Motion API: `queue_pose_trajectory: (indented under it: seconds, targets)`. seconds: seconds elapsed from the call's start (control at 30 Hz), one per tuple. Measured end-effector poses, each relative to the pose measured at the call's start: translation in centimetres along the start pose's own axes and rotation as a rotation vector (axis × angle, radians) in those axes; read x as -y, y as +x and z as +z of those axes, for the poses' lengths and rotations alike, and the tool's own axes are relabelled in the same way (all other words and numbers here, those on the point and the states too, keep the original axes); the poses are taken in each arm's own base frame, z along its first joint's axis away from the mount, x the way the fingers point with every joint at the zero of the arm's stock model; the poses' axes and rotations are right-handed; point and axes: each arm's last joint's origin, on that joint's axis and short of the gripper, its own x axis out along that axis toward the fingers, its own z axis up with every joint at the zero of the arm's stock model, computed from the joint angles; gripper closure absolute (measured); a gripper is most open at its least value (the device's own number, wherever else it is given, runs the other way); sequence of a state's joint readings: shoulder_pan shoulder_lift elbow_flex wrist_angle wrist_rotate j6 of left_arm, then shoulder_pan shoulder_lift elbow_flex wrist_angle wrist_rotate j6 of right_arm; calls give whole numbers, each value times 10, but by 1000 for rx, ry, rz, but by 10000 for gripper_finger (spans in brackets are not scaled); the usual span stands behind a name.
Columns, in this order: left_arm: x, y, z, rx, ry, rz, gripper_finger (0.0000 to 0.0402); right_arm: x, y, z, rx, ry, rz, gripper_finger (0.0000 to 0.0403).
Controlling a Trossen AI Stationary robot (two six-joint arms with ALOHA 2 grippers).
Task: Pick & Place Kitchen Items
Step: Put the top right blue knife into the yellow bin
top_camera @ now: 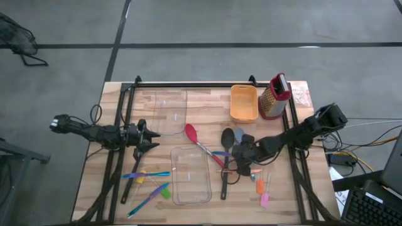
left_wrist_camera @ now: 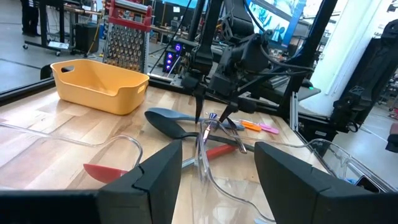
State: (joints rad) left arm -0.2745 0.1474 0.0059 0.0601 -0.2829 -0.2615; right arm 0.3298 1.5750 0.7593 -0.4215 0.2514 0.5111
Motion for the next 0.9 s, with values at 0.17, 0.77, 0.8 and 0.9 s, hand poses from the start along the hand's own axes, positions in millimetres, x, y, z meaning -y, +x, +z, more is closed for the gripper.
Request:
queue_pose_trajectory:
  seconds: [0.17, 0.77, 0.8, 0.9]
  targets:
    - [0, 0, 0, 0, 0, 0, 193, -1, 3, 1, 7, -7, 2, 211]
    - [0, 0, 0, 0, 0, 0, 193, -2, 4, 1, -4, -17, 22, 362]
    - [0, 0, 0, 0, 0, 0, 193, -2, 4, 1, -4, -17, 22, 362]
    - [0, 0, 0, 0, 0, 0, 193, -2, 4, 1, -4, -15, 22, 357]
